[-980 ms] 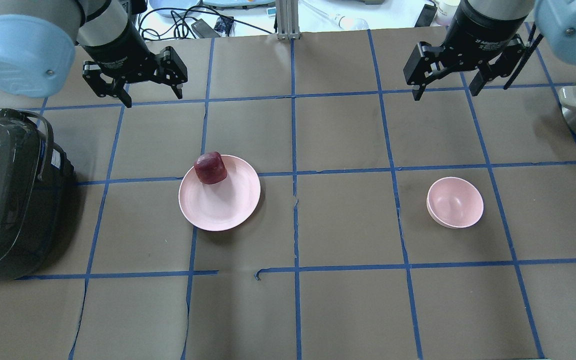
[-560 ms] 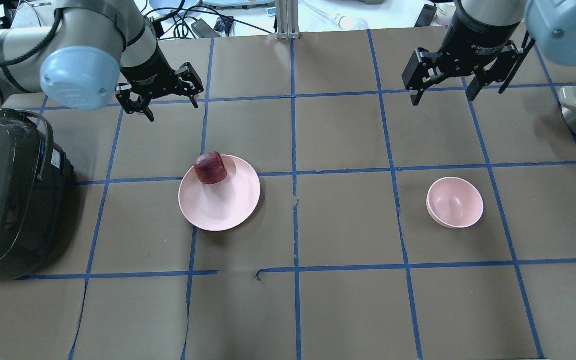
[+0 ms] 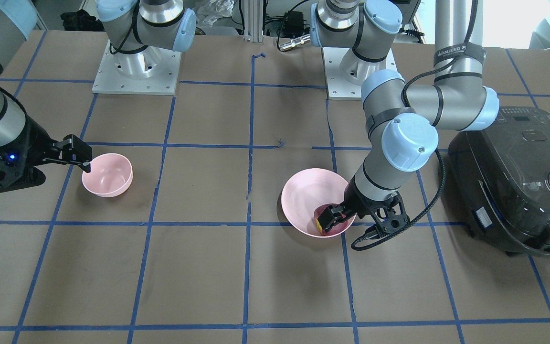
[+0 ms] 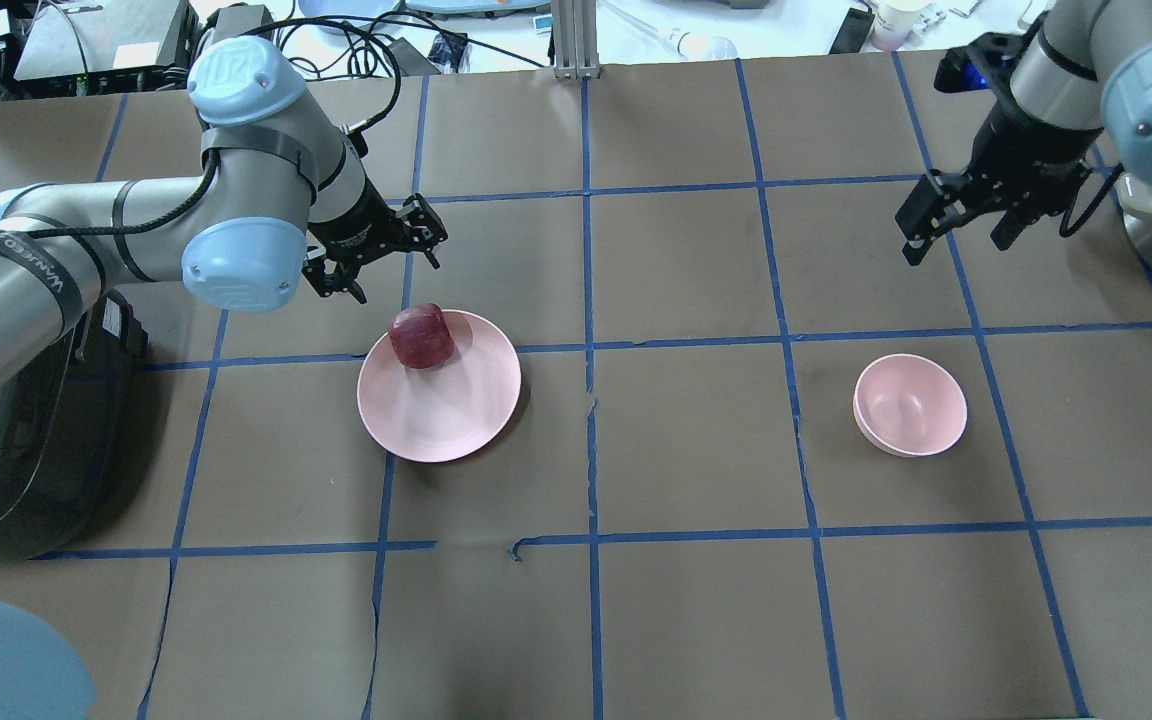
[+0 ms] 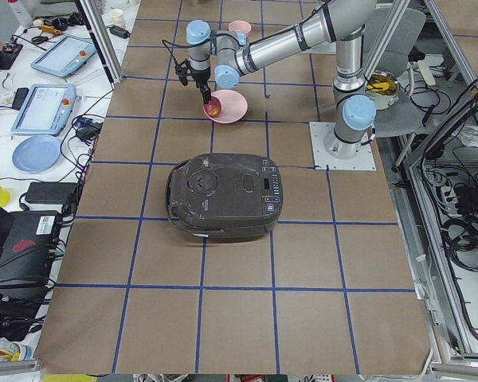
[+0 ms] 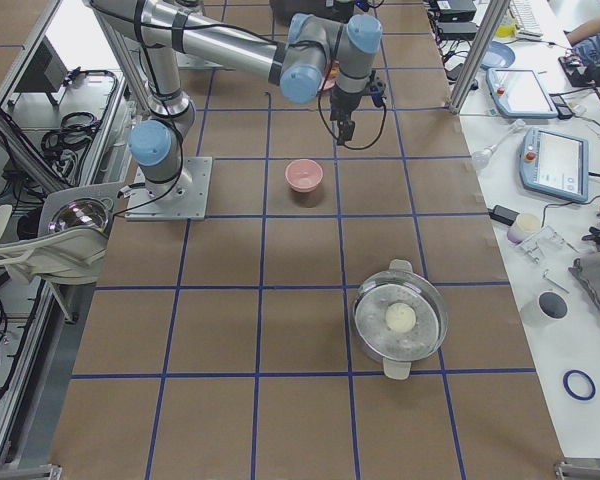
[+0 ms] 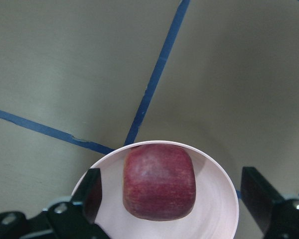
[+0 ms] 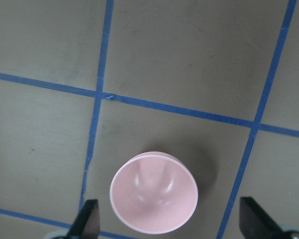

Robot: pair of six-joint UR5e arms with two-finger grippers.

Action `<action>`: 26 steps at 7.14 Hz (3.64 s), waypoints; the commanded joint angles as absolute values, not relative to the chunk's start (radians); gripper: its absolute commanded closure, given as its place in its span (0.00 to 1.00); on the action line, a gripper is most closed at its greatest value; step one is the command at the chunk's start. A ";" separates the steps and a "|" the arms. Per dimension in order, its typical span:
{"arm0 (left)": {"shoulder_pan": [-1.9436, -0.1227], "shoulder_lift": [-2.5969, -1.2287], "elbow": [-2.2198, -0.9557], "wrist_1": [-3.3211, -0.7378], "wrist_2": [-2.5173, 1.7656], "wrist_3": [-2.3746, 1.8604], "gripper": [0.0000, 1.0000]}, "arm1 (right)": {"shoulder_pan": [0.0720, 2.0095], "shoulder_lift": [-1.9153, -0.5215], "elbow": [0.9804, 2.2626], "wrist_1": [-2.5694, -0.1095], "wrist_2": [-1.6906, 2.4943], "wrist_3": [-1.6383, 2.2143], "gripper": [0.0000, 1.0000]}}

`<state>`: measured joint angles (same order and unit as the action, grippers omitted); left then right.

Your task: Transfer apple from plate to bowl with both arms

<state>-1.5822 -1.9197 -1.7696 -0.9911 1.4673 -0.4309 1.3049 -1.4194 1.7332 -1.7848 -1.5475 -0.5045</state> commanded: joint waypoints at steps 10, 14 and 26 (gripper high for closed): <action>-1.588 -1.980 -1.810 -0.994 1.457 -0.422 0.73 | 1.243 -1.328 2.051 -2.080 -1.583 -0.597 1.00; -1.595 -1.892 -1.717 -1.133 1.471 -0.391 0.82 | 1.340 -1.345 1.898 -2.002 -1.551 -0.513 1.00; -1.817 -1.829 -1.643 -1.224 1.557 -0.233 0.89 | 1.598 -1.249 1.891 -2.010 -1.410 -0.084 0.00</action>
<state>-1.7789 -1.8293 -1.6484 -1.2263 1.5612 -0.2143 1.5998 -1.2391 1.8916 -2.0089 -1.4055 -0.0879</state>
